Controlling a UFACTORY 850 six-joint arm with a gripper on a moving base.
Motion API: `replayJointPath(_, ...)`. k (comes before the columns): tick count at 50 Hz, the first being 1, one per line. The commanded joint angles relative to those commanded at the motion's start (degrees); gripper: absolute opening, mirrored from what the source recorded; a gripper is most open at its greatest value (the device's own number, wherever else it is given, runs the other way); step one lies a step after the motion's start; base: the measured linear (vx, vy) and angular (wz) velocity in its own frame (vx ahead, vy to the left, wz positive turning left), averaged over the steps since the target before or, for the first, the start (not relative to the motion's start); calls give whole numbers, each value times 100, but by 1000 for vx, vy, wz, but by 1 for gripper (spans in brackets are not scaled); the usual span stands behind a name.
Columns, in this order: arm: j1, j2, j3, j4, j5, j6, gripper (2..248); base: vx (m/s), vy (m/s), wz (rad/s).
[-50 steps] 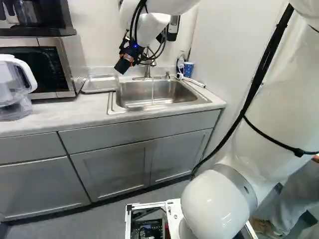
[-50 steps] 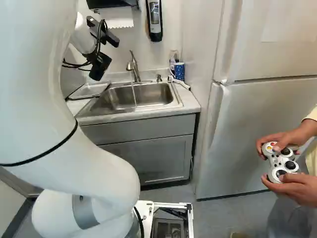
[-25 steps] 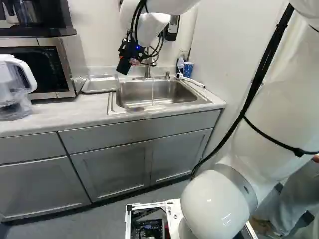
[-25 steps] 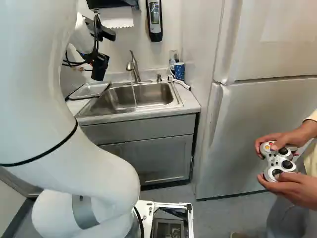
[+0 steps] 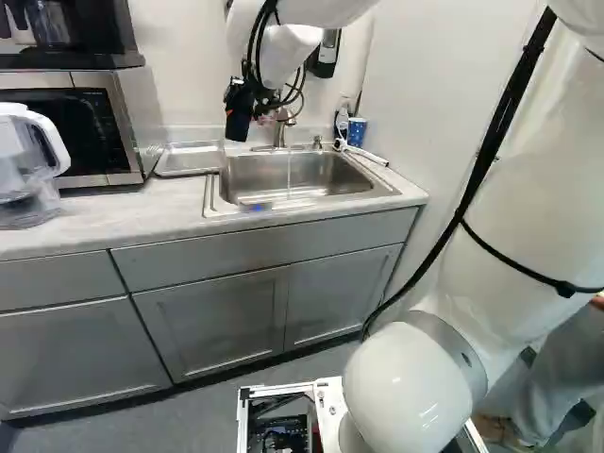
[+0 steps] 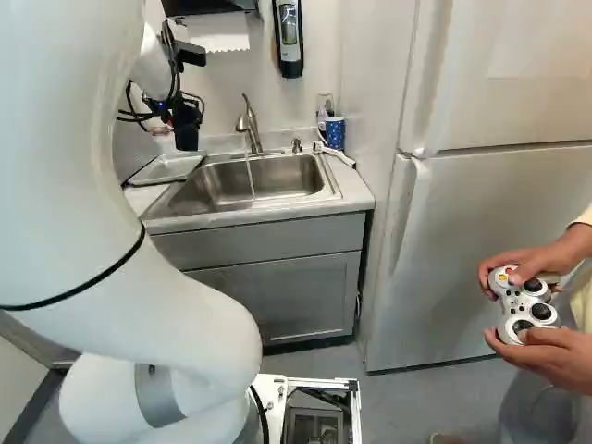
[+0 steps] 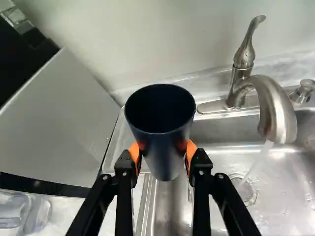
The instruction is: Rinse the cup and place it in the tray
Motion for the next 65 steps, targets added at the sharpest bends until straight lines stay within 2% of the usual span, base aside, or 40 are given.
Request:
replayJointPath(23, 0, 0, 0, 0, 0, -1384, 111, 0, 0, 0)
replayJointPath(39, 16, -16, -16, 0, 0, -1384, 111, 0, 0, 0)
replayJointPath(65, 364, -417, -418, 0, 312, -1384, 111, 0, 0, 0)
